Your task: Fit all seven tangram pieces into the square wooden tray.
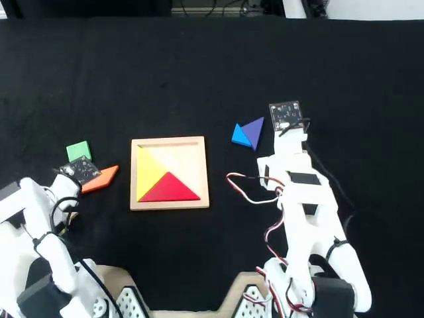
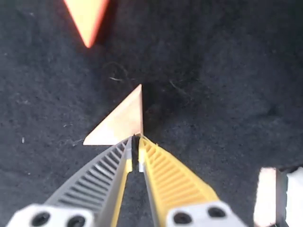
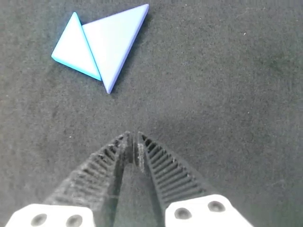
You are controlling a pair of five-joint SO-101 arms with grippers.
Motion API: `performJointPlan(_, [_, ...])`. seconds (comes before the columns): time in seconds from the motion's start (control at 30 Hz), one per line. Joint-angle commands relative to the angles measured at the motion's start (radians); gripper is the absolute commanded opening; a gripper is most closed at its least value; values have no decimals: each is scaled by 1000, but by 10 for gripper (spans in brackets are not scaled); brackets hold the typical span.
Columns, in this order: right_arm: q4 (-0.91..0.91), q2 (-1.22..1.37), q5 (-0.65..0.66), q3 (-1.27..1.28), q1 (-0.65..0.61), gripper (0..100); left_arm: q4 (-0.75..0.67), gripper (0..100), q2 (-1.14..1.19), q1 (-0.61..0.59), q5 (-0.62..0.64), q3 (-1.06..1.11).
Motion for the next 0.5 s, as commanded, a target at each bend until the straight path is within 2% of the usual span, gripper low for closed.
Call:
performJointPlan(0.0, [8, -28, 12, -18, -14, 32, -31, 30, -3, 12, -54, 33])
performJointPlan(0.17, [8, -28, 12, -18, -14, 32, -49, 30, -3, 10, -107, 64])
performJointPlan(0.47, [8, -28, 12, -18, -14, 32, -265, 30, 11, 31, -104, 97])
